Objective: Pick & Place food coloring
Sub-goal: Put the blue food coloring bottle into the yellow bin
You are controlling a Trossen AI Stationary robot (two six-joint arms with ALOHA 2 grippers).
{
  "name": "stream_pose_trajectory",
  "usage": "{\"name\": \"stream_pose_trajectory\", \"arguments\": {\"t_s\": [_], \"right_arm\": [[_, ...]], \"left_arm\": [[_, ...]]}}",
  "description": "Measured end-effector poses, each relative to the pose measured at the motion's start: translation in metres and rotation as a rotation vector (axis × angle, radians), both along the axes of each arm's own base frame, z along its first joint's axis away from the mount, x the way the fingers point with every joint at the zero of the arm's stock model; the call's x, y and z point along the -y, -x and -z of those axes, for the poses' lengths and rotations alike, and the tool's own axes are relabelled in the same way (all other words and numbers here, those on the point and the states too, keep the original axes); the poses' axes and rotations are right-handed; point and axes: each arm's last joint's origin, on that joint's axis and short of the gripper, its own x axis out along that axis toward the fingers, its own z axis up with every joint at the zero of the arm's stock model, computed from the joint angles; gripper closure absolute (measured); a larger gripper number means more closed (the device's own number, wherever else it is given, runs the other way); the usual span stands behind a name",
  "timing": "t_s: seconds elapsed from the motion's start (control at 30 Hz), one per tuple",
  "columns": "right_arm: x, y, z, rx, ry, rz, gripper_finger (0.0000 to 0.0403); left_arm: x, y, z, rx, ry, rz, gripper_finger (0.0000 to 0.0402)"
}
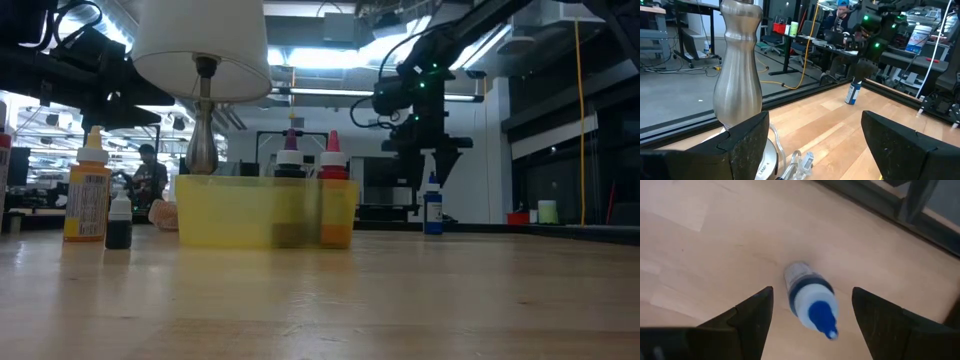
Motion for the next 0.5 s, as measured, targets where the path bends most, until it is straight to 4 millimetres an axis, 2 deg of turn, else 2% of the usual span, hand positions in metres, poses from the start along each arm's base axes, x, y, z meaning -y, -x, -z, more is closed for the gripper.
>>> {"name": "stream_pose_trajectory", "arguments": {"t_s": [0.33,0.5], "right_arm": [[-0.0001,0.0028,0.0088,-0.002,-0.013,-0.002,0.0135],[-0.0001,0.0031,0.0089,-0.003,-0.014,0.002,0.0157]], "left_arm": [[0.0000,0.0000,0.0000,0.000,0.000,0.000,0.0089],[0.0000,0.0000,-0.0001,0.000,0.000,0.000,0.0090]]}}
